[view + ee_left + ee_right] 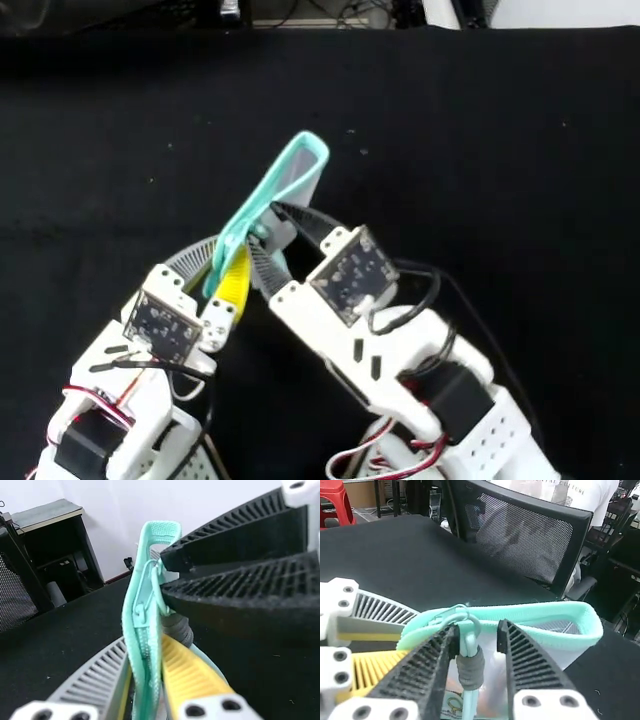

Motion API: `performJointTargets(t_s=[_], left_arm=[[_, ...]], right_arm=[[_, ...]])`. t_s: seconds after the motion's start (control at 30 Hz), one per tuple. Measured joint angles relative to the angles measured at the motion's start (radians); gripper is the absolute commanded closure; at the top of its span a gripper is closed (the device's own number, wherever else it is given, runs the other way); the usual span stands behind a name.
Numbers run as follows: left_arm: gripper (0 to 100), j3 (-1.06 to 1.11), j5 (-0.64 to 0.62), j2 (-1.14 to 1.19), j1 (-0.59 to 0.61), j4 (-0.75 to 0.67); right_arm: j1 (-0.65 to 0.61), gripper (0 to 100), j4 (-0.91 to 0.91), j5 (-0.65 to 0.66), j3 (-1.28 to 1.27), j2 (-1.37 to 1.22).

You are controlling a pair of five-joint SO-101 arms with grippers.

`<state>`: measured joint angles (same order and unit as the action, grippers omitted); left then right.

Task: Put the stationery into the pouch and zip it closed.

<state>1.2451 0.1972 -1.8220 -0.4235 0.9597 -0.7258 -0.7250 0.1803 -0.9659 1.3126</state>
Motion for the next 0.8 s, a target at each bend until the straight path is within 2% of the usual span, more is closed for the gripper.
performJointTargets(t_s=[0.07,0.2,0.37,0.6,0.67,0.73,0.8], left_arm=[[97,0.000,0.000,0.000,0.000,0.000],[97,0.000,0.000,0.000,0.000,0.000],[97,0.000,-0.002,0.000,0.002,0.006],[97,0.000,-0.003,0.000,0.002,0.006],[97,0.000,-0.005,0.000,0.002,0.006],[97,0.000,-0.005,0.000,0.002,0.006],[97,0.000,-0.005,0.000,0.002,0.006]], right_arm=[[0.000,88.0,0.000,0.000,0.000,0.000],[0.000,97.7,0.000,0.043,-0.005,-0.014],[0.000,94.0,0.017,0.206,0.018,-0.092],[0.000,87.3,0.018,0.166,0.040,-0.132],[0.000,91.0,0.018,0.161,0.040,-0.132],[0.000,99.3,0.018,0.161,0.040,-0.132],[0.000,98.2,0.018,0.164,0.040,-0.132]])
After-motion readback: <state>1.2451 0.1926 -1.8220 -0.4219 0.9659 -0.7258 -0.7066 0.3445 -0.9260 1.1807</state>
